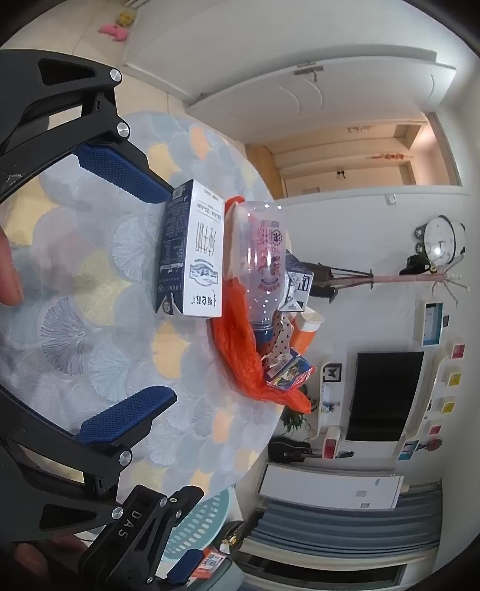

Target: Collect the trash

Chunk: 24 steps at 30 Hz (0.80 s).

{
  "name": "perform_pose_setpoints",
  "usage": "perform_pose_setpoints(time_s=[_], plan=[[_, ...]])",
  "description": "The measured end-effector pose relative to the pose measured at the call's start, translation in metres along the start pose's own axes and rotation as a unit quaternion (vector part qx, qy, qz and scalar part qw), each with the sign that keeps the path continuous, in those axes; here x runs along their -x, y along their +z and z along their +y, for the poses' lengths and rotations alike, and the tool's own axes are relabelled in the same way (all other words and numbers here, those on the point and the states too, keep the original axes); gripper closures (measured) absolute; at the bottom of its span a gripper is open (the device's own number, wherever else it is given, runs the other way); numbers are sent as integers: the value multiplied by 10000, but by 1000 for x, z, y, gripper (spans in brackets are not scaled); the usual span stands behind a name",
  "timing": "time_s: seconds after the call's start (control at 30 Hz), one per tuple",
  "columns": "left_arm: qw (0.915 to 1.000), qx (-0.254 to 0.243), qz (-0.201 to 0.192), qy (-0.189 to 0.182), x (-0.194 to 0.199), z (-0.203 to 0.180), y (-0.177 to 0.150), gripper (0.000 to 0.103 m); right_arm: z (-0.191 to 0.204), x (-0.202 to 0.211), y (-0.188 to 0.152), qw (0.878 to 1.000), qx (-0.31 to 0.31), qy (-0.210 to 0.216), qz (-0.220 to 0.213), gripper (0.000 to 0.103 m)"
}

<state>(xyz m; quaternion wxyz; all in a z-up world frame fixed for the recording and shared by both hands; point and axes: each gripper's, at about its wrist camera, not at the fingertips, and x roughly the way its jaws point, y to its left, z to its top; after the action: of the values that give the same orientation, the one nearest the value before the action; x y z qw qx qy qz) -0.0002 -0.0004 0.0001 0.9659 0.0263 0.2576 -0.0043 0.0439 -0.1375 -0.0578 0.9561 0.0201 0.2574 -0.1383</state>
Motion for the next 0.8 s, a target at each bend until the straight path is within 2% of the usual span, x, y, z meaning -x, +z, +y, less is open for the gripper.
perform_pose_setpoints(time_s=[0.8], plan=[[10000,18,5,-19,0,0,0,7,-1,-1,-1,10000,-32,18,27,8]])
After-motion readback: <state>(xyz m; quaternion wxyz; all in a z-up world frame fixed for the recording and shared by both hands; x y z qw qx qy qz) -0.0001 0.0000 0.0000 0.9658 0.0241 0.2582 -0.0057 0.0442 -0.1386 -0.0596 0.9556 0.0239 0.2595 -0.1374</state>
